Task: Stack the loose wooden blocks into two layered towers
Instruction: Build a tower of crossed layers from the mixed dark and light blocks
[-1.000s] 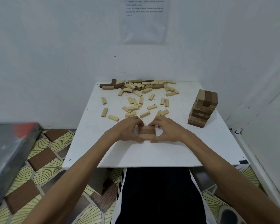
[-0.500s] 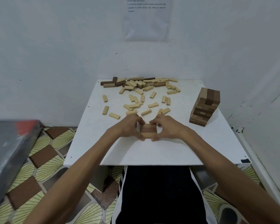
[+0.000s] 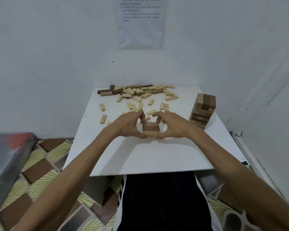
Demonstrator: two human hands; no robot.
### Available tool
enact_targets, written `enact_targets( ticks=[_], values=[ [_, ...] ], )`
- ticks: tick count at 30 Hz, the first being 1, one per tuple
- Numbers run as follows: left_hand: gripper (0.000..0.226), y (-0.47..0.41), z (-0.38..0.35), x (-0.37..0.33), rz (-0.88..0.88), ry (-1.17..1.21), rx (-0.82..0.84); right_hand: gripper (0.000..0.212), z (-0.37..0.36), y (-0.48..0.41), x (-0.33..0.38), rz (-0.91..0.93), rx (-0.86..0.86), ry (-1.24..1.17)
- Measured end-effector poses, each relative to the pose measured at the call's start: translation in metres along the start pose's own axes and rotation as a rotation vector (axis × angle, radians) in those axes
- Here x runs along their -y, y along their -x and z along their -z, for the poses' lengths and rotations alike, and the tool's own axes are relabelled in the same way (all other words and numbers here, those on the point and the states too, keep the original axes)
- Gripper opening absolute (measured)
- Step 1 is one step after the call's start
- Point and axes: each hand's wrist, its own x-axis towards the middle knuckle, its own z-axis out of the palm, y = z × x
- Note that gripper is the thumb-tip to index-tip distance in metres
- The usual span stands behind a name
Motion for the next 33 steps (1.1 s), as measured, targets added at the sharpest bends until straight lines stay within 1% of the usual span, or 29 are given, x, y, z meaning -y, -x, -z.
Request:
enact_targets(
  ticks=[5,9,12,17,26,33],
  values=[
    [0.060,-0.021,0.030,-0.016,-0.083,0.024,0.009,0.094,0.044,0.008,0.003,-0.021,-0.068,0.010],
    [0.062,-0.041,0.054,-0.044,-0.173,0.007,-0.014,0.094,0.078,0.018,-0.003,-0.047,-0.123,0.075],
    [0.057,-0.062,0.067,-0.062,-0.220,-0.007,-0.004,0.093,0.104,0.028,-0.009,-0.087,-0.162,0.110],
    [0.057,-0.100,0.080,-0.095,-0.290,-0.023,0.021,0.092,0.139,0.045,-0.026,-0.144,-0.207,0.126],
    [0.059,-0.160,0.069,-0.144,-0.382,0.010,0.075,0.087,0.176,0.074,-0.075,-0.233,-0.225,0.105],
    [0.067,-0.189,0.048,-0.148,-0.337,-0.016,0.125,0.086,0.172,0.074,-0.108,-0.277,-0.195,0.035]
  ],
)
